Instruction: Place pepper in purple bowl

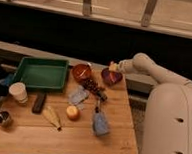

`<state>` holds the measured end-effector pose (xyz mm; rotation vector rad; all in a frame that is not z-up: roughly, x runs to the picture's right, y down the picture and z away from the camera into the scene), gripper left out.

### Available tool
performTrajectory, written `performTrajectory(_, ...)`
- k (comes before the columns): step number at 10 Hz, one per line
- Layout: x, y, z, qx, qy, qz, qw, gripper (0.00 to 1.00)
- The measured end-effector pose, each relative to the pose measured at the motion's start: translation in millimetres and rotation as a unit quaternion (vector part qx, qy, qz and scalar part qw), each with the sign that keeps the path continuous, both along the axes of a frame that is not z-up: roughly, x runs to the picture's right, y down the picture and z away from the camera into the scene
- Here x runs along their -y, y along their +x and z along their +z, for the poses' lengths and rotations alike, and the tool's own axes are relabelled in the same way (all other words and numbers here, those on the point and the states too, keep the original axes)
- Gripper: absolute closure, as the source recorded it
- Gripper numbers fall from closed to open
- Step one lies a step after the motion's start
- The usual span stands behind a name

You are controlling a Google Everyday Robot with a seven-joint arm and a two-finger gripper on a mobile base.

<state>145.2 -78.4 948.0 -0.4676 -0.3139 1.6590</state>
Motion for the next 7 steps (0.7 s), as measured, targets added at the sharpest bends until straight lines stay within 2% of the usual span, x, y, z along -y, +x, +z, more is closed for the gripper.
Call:
performTrajectory(2, -4.7, 1.8, 3.9, -0.004, -0.008, 0.004, 1.0000, 0.28)
performTrajectory(3, -3.0, 3.5, 2.5, -0.006, -0.003, 0.008, 0.9999, 0.21)
performTrajectory(5, 2.3, 5.3, -2.5, -0.012, 0.009, 0.012, 0.9998, 0.20)
performTrajectory(7, 2.3, 4.2, -2.2, -0.011, 0.009, 0.012, 0.9998, 0.20)
